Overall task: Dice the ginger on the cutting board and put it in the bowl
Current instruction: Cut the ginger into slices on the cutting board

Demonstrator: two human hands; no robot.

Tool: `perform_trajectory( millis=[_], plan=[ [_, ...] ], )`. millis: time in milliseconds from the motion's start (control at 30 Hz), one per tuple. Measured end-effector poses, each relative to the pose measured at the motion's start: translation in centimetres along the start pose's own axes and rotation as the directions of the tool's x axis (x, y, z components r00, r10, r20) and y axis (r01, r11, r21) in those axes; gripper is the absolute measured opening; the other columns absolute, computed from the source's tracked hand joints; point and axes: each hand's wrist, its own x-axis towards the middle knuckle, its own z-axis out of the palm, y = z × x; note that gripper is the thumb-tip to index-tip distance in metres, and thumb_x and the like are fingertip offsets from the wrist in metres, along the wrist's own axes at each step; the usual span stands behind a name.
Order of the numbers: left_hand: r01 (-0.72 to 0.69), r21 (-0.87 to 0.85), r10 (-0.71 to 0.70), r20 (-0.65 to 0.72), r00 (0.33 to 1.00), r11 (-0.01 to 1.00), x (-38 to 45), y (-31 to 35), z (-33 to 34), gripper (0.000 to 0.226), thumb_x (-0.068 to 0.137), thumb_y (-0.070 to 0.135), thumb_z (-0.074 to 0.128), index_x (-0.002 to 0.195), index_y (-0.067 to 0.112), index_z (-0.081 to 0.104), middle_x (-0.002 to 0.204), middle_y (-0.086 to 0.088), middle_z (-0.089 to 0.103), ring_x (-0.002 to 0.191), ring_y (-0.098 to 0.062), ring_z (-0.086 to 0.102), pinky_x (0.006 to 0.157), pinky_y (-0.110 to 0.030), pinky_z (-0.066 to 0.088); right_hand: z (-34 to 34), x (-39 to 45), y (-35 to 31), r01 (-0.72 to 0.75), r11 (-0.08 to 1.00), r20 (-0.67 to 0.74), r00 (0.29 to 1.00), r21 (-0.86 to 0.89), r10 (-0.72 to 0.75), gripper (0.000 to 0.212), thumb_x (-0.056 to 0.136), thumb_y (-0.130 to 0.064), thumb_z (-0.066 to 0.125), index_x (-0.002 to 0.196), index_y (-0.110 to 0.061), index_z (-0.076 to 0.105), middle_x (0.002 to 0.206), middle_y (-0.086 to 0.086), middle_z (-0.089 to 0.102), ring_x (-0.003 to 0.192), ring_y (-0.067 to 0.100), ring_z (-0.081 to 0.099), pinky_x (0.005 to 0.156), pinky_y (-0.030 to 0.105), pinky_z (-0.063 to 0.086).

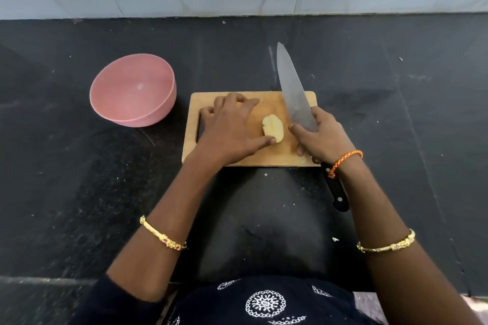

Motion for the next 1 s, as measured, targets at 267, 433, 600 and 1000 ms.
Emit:
perform_trajectory(
  millis=[267,433,600,1000],
  plan=[
    [-0.113,-0.067,0.120,0.121,0.985,0.991,2.3,2.0,1.0,0.063,0.068,0.059,0.069,0.121,0.030,0.051,0.114,0.005,0.059,0.109,-0.016,0.052,0.103,-0.044,0.029,-1.4,0.0,0.5,-0.010,0.999,-0.007,1.000,0.045,0.010,0.008,0.090,-0.025,0.054,0.097,-0.025,0.050,0.061,0.005,0.062,0.043,0.011,0.053,0.035,0.023,0.040],
    [-0.085,-0.423,0.067,-0.057,0.996,0.902,1.9,2.4,1.4,0.056,0.069,0.044,0.075,0.117,0.027,0.052,0.108,0.008,0.063,0.108,-0.010,0.056,0.094,-0.032,0.022,-1.4,0.0,0.8,-0.021,0.994,-0.020,1.000,0.107,0.023,0.008,0.090,-0.025,0.055,0.087,-0.027,0.048,0.055,0.004,0.061,0.046,0.019,0.050,0.035,0.024,0.038],
    [-0.128,-0.134,0.113,-0.113,0.987,0.983,1.5,2.8,2.5,0.052,0.078,0.053,0.062,0.121,0.028,0.048,0.136,0.002,0.049,0.139,-0.012,0.027,0.106,-0.045,0.003,-1.7,0.1,0.1,0.001,0.988,-0.059,0.998,0.154,0.008,0.009,0.090,-0.026,0.056,0.088,-0.029,0.048,0.059,0.002,0.061,0.050,0.016,0.054,0.036,0.025,0.040],
    [-0.069,-0.006,0.069,0.009,0.998,0.998,1.0,1.2,1.8,0.059,0.079,0.060,0.056,0.128,0.027,0.052,0.135,0.007,0.046,0.132,-0.017,0.026,0.106,-0.048,0.006,0.2,-2.1,1.0,-0.073,0.997,-0.004,0.997,0.028,0.073,0.025,0.100,-0.030,0.035,0.097,-0.008,0.049,0.050,0.006,0.060,0.045,0.020,0.051,0.033,0.019,0.036]
  ],
)
